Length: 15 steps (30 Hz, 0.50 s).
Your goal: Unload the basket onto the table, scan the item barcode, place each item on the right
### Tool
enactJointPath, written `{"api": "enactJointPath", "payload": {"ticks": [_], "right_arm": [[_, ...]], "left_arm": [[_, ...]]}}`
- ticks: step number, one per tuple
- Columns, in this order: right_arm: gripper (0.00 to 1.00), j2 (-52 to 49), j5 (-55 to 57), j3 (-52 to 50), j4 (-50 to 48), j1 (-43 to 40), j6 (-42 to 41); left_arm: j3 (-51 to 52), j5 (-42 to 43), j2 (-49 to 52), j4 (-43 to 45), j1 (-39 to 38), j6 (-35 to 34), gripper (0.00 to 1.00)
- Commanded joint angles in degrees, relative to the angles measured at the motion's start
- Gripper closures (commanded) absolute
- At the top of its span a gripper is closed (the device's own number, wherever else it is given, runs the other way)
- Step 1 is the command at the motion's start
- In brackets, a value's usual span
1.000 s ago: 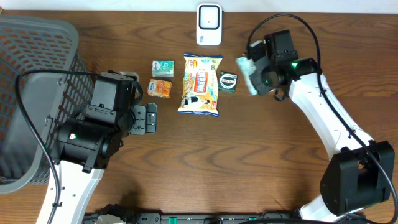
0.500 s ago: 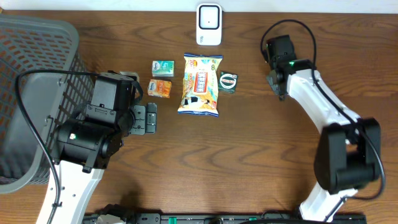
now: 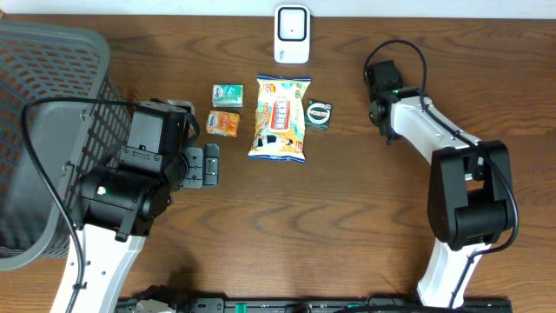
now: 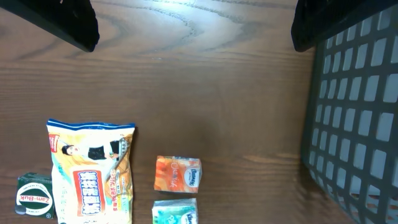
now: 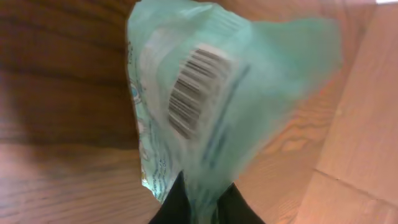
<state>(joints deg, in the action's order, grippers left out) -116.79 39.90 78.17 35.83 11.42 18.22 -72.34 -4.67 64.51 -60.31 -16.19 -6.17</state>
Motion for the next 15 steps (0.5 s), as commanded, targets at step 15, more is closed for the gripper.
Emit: {"api": "enactJointPath", "payload": {"ticks": [15], "right_arm": [[0.33,-0.42,-5.99,0.57,1.60,12.66,-1.05]], "left_arm": [[-0.74,-0.35,0.17,-0.31,-0.02,0.07,0.02]]}}
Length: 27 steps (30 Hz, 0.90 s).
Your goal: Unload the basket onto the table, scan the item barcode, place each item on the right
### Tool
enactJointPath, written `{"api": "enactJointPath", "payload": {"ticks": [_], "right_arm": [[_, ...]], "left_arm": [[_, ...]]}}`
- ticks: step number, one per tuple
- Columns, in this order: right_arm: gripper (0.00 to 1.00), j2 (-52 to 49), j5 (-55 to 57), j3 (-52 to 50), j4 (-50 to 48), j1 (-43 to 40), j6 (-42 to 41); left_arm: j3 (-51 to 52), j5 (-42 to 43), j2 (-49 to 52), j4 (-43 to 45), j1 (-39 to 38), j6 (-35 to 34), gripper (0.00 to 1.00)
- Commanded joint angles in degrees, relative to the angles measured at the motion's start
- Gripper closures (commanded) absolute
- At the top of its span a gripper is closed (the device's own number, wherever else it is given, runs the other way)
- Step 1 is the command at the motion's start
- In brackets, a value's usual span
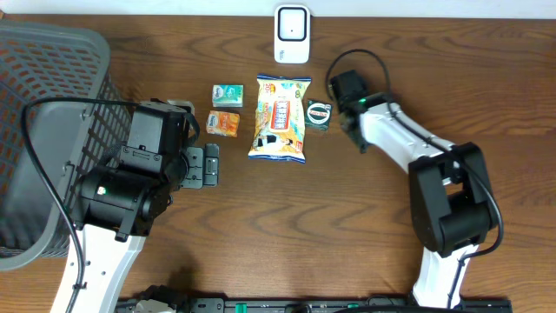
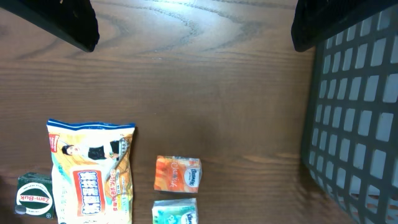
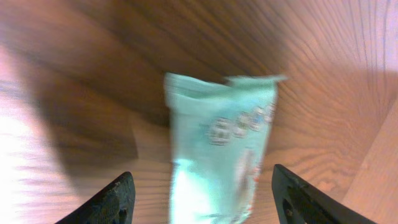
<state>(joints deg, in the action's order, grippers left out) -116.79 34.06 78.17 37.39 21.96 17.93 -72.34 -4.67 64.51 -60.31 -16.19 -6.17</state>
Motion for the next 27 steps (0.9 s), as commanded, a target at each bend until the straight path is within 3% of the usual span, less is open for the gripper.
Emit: {"api": "enactJointPath", "payload": {"ticks": [1,7,16,20,27], "right_arm": [[0.32,-0.42,-0.13,0.87,0.17,2.78,-0.76],[0.29,1.05,-3.56,3.96,1.51,1.95,-2.12],[0.27,4.02,-39.60,8.41,6.78,-14.60,-2.27],[0.19,4.00,-56.65,8.74,8.92,-23.96,-2.23],[0.24,3.96,-66.53,7.80,10.45,-34.97,-0.74]], "left_arm": [[-0.74,-0.35,0.17,-0.31,-0.02,0.07,0.02],[-0.74,-0.35,0.17,-0.31,-0.02,0.07,0.02],[-0.74,-0.35,0.17,-0.31,-0.02,0.07,0.02],[-0.74,-0.35,0.17,-0.31,-0.02,0.07,0.02],[-0.74,-0.35,0.17,-0.31,-0.02,0.07,0.02]]}}
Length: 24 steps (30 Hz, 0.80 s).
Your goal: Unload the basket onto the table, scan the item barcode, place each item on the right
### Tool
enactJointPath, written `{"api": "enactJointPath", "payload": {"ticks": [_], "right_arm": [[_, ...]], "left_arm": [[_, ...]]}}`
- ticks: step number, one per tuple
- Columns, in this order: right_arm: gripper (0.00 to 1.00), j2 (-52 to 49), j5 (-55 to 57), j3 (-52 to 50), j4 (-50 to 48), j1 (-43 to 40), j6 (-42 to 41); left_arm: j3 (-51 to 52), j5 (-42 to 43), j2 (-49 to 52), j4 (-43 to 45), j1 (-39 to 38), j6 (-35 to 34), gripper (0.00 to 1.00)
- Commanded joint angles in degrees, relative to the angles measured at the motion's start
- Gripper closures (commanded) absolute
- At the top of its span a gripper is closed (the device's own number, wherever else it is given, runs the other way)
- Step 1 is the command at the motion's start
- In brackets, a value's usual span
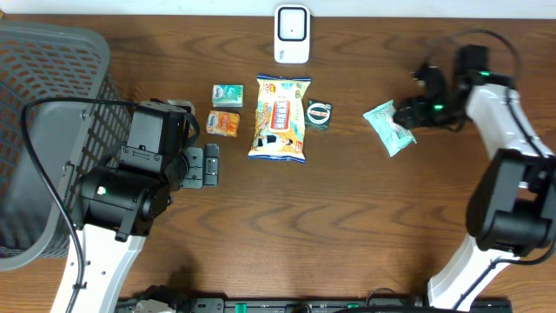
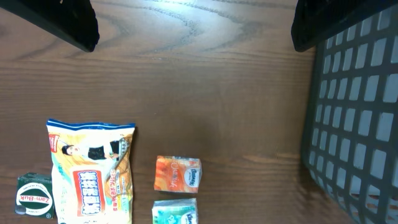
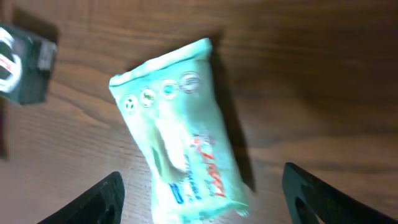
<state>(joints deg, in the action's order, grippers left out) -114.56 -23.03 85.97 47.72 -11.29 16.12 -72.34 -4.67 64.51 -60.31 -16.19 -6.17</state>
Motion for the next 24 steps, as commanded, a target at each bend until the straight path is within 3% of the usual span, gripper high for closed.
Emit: {"api": "enactJointPath", "payload": {"ticks": [1,5,12,24], "right_arm": [[0.23,1.73,-10.73,-0.50,0.09,-2.45,2.38],[0.19,1.64,-13.38,-2.69,-0.76,-3.52,5.97],[0.15,1.01,-13.33,-6.27,-6.80,-3.26,4.15],[0.23,0.96,-13.38,-13.05,-16.57,-2.64,0.98]], "left_arm": [[-0.74,-0.35,0.17,-0.31,-0.02,0.07,0.02],[-0.74,-0.35,0.17,-0.31,-0.02,0.07,0.02],[-0.74,-0.35,0.17,-0.31,-0.02,0.07,0.02],[-0.74,-0.35,0.17,-0.31,-0.02,0.07,0.02]]}}
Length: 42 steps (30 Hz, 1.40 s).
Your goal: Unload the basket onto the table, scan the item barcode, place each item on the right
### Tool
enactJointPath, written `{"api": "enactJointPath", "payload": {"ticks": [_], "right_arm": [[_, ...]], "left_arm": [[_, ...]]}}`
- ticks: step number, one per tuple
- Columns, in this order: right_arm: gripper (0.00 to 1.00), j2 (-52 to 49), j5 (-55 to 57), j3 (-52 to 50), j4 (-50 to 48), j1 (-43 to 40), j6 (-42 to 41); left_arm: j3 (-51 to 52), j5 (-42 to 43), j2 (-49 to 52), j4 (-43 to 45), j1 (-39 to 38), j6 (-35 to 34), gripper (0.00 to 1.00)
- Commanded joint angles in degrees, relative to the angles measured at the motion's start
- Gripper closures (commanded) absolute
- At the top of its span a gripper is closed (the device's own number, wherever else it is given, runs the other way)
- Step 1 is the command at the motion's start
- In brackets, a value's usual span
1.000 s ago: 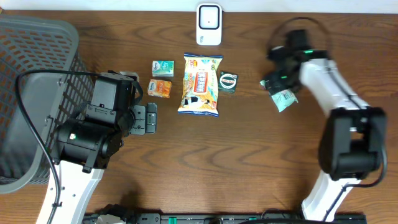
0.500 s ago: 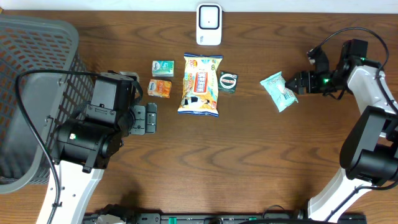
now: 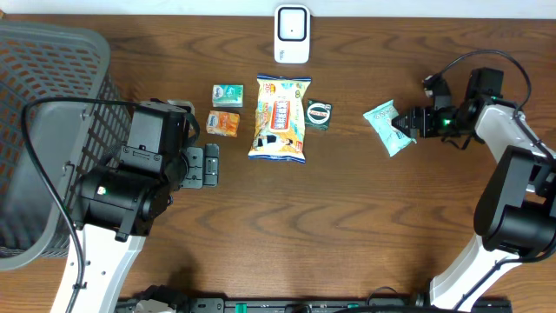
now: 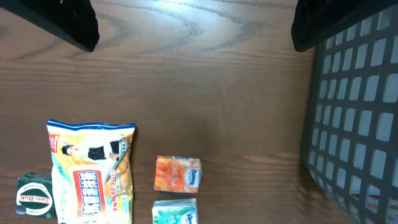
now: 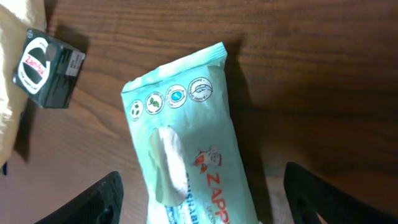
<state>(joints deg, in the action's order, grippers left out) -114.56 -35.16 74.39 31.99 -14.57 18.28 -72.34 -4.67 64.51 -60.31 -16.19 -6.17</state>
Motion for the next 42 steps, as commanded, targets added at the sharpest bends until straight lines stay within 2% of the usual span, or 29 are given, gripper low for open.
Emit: {"api": "enactJointPath", "payload": {"ticks": [1,10,16,25,33,39,42], "right_arm": [[0.24,0.96,-1.22,-2.03,-1.57,0.85,-1.60],[0.21,0.96,-0.55,-4.39,-4.17,4.09,-2.23],[0.18,0.96,6.95,-4.39,-4.72,4.79,-4.79],[0.14,0.96,5.60,-4.39,-4.72,4.57,-4.98],[0.14,-0.98,-3.17,-4.39,-6.12,1.01,-5.86],[0.17,-5.57,-6.12,-4.39,-5.95,-0.11,-7.56],[0.24,-8.07,-6.82,-4.39,-6.08,0.33,-7.54]], "left_arm": [[-0.74,-0.35,0.17,-0.31,-0.02,0.07,0.02],[-0.74,-0.35,0.17,-0.31,-0.02,0.07,0.02],[-0.74,-0.35,0.17,-0.31,-0.02,0.07,0.02],[-0.74,-0.35,0.17,-0.31,-0.02,0.07,0.02],[-0.74,-0.35,0.17,-0.31,-0.02,0.07,0.02],[-0.74,-0.35,0.17,-0.31,-0.02,0.07,0.02],[-0.74,-0.35,0.17,-0.31,-0.02,0.07,0.02]]}}
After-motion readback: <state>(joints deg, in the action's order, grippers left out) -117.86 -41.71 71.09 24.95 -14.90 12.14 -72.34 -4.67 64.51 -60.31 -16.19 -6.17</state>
